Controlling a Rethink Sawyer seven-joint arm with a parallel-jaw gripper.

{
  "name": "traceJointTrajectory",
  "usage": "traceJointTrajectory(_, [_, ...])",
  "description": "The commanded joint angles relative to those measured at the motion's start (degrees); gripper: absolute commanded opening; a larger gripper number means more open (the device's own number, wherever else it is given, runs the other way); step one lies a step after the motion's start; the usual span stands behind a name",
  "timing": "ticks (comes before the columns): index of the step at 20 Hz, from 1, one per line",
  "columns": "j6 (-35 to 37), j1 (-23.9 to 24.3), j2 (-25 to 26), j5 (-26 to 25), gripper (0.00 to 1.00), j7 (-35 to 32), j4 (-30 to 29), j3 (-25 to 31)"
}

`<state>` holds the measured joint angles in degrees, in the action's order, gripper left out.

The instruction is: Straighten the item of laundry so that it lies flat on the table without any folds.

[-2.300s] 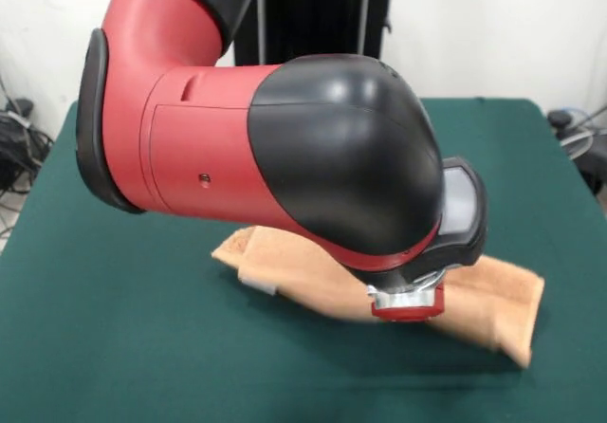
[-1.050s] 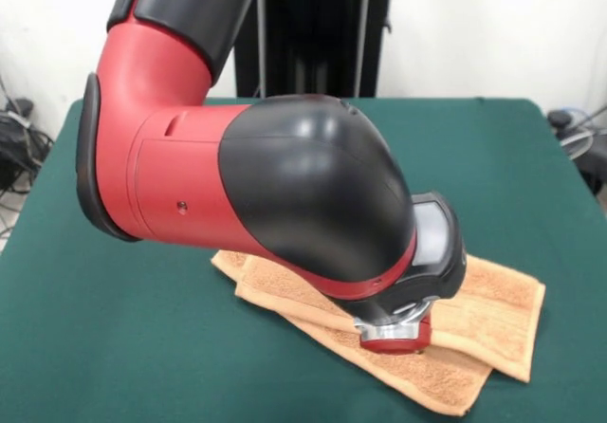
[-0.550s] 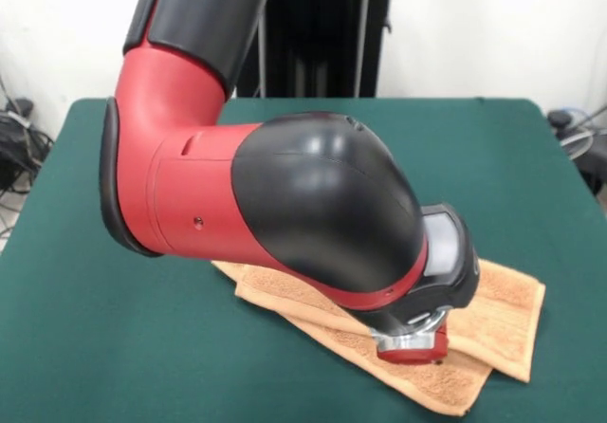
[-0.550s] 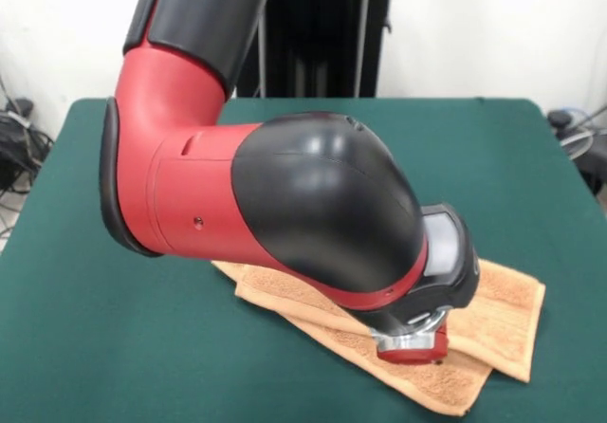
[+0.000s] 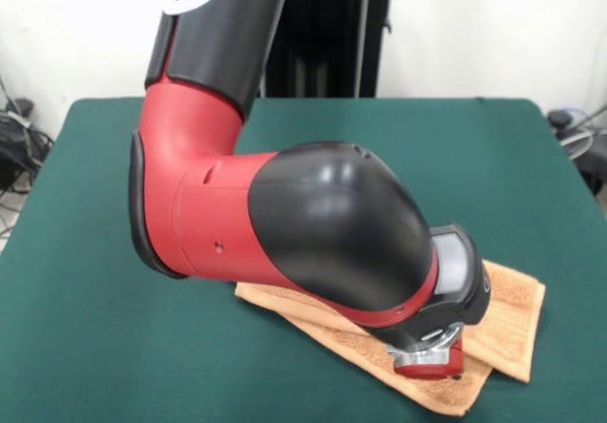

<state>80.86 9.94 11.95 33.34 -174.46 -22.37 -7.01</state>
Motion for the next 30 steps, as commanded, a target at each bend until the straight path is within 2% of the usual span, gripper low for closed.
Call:
traceJointTrajectory(1, [-4.53, -1.45, 2.22, -0.88, 1.00, 2.11, -12.22, 6.64])
traceJointTrajectory(14, [-8.67, -1.37, -3.04, -1.21, 1.00, 4.47, -22.72, 9.27])
traceJointTrajectory(24, [-9.06, -1.97, -1.98, -2.91, 1.00, 4.78, -22.62, 9.24])
traceJointTrajectory(25, [-11.21, -2.38, -2.55, -3.55, 0.00, 3.73, -23.59, 8.23])
traceJointTrajectory(30, [-10.73, -2.06, -2.77, -2.65, 0.00, 2.16, -24.16, 8.51])
